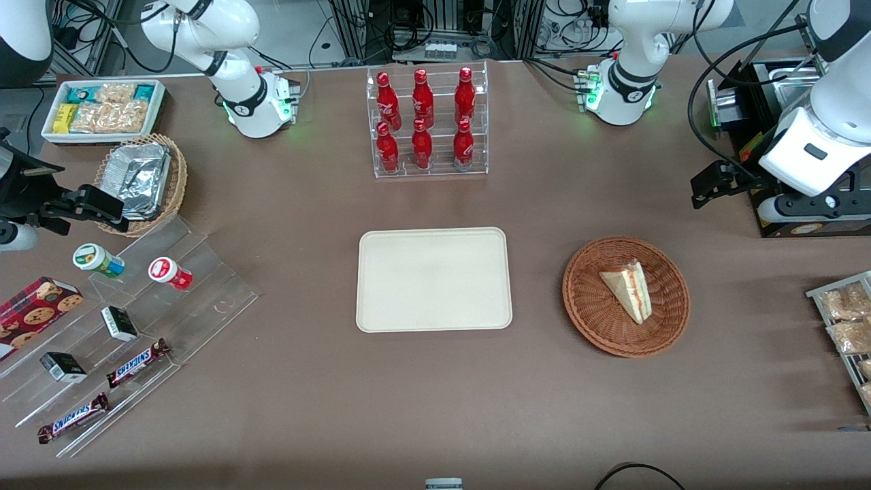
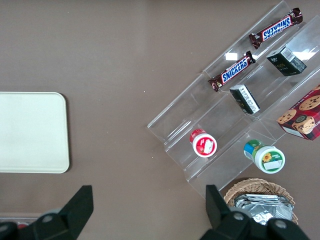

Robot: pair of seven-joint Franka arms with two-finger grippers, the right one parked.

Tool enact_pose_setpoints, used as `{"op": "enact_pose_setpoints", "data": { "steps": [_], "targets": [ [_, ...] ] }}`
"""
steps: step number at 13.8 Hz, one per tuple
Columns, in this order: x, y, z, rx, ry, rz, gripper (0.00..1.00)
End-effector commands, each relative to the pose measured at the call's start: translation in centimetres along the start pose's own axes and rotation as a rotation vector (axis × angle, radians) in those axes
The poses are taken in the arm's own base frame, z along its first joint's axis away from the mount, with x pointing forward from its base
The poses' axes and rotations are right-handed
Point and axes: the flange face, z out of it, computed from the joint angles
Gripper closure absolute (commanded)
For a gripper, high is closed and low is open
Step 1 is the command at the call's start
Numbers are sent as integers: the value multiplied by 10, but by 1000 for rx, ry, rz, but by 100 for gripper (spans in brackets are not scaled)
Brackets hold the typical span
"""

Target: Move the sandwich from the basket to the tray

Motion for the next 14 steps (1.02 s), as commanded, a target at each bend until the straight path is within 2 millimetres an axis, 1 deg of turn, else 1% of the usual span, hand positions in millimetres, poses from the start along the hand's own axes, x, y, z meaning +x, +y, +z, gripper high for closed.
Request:
{"op": "enact_pose_setpoints", "data": {
  "steps": [1,4,7,9,10,11,12,14],
  "targets": [
    [-10,0,-3,3,-5,-12,0],
    [-8,0,4,4,-15,-8,0],
    [-1,-1,34,10,-64,-9,0],
    [8,-5,53,13,-97,-18,0],
    [14,-11,64,15,-117,-32,0],
    [18,-15,69,15,-120,-42,0],
    [22,-15,77,16,-126,-42,0],
    [33,-19,100,20,-155,-50,0]
  ]
}}
